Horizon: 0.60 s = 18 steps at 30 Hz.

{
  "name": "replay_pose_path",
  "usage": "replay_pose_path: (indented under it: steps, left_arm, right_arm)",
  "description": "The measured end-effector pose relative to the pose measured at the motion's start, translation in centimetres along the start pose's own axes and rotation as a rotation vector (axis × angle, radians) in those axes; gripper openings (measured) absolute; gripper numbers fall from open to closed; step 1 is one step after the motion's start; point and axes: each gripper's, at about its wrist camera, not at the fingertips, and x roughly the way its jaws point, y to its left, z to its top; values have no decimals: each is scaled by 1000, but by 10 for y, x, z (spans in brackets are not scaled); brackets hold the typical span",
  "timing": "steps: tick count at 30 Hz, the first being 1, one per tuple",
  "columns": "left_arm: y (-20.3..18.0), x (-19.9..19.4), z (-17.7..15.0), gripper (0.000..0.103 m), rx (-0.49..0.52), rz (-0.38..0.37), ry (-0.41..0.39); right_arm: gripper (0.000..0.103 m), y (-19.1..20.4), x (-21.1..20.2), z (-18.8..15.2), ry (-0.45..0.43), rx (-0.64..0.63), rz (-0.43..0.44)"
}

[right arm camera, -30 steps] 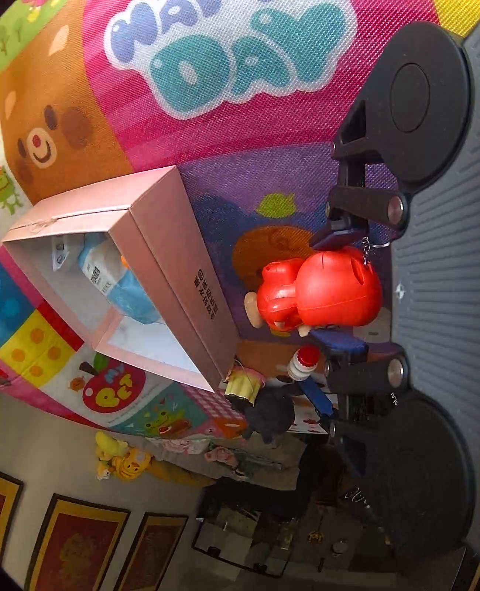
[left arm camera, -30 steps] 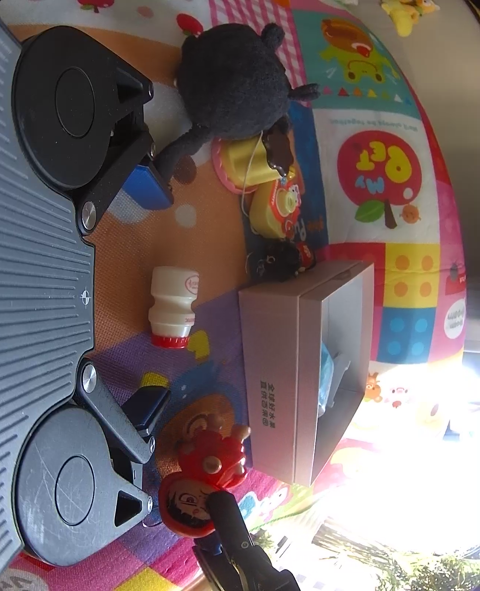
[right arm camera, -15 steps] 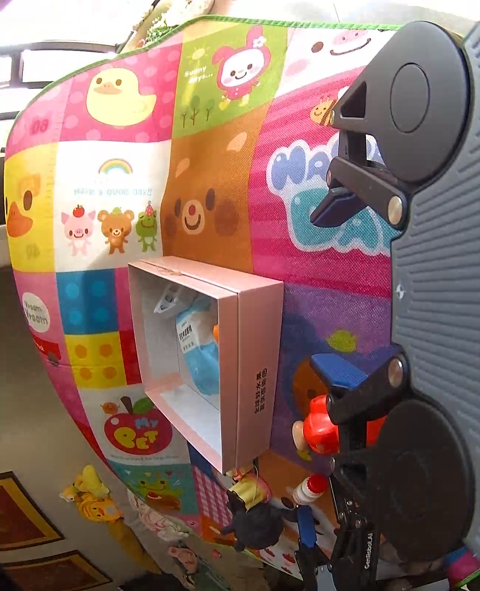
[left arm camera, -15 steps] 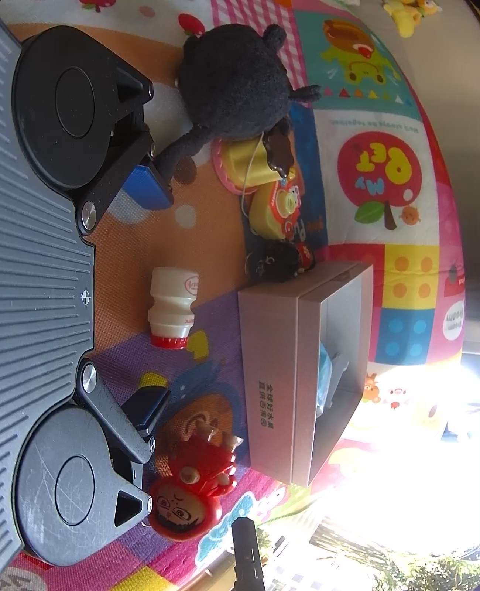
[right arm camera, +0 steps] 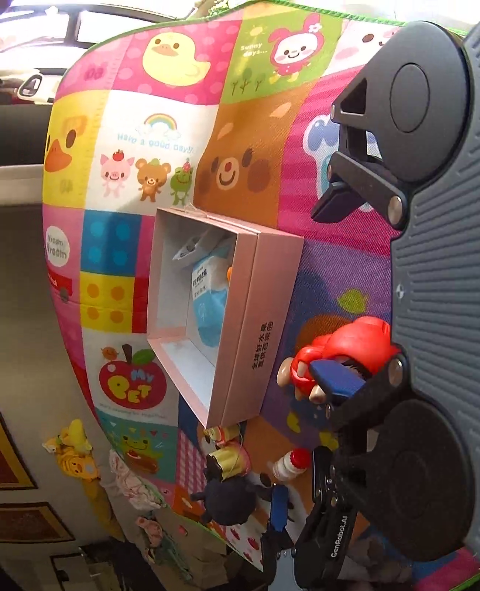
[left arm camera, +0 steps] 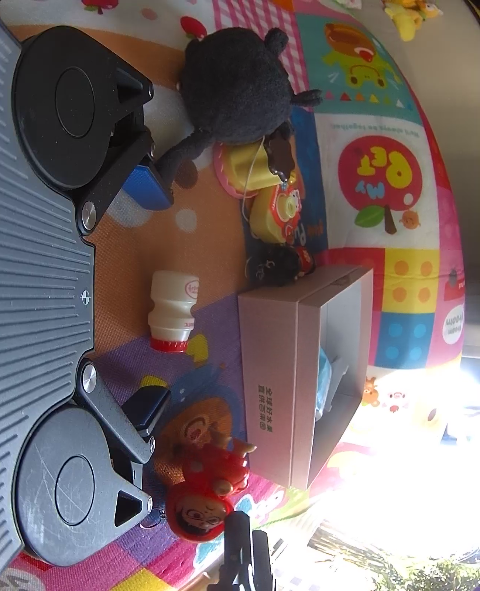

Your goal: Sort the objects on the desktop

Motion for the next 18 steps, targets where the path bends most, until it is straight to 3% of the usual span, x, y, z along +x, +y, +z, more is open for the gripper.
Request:
replay_pose_path:
  steps: [4,9,14,18]
  left_arm:
    - [0,0,0,103,-2,0,0]
    - [0,0,0,103,0,1,1]
    - [-1,0,-1,103,0,3,1]
    - [-1,1,-1,103,1,3,1]
  right_arm:
    - [81,-21,11,-7,43,30,-94]
    - [81,-26,9,-18,59,47,-77]
    - [88,-23,-3,-5,18,132,41]
    - [90,-13,15,1,91,241,134]
